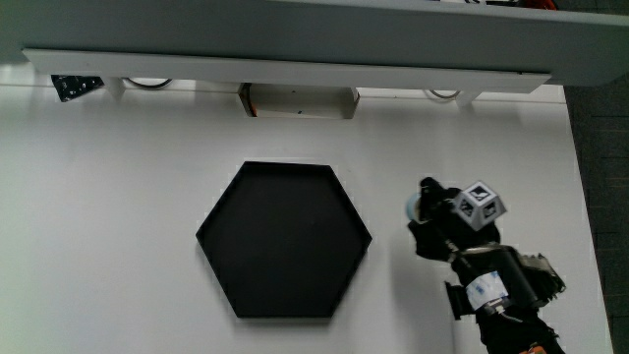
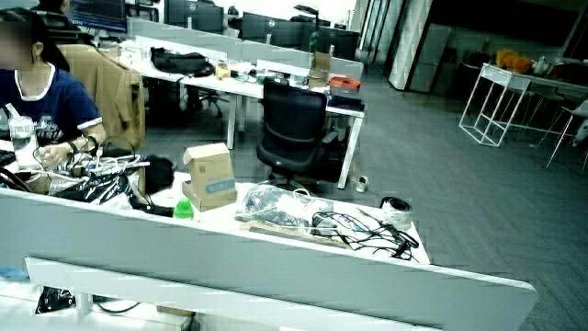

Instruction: Place teacup on desk

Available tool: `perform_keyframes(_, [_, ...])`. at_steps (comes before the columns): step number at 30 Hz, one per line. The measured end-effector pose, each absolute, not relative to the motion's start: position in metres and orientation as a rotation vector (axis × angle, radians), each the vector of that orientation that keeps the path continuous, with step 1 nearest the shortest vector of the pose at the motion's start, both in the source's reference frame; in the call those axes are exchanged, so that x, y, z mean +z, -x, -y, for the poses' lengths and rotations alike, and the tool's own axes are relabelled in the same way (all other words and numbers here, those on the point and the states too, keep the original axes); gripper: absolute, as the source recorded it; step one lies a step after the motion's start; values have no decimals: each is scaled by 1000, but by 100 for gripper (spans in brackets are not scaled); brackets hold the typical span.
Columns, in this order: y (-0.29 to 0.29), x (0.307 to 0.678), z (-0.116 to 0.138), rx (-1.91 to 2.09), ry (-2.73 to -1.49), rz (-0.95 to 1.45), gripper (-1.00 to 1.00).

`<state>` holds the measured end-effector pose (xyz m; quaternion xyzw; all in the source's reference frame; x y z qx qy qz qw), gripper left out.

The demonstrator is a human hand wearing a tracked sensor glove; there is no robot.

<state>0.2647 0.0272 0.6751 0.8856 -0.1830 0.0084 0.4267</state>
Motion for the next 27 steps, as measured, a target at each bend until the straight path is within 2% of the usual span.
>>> perform_keyframes(2, [-290,718,-38,-65,-2190,326,0])
perform_keyframes(4, [-278,685,-41,76,-2145,381,0])
perform_keyframes(6, [-281,697,-46,80,-2122,362,0])
perform_keyframes(7, [-282,707,-50,115,-2050,341,0])
perform_keyframes(8, [-279,702,-52,85,-2101,340,0])
perform_keyframes(15, [-283,717,-63,77,-2038,289,0])
perform_keyframes(23, [-283,717,-66,76,-2036,284,0])
perform_keyframes(27, [-283,720,-69,73,-2031,273,-11])
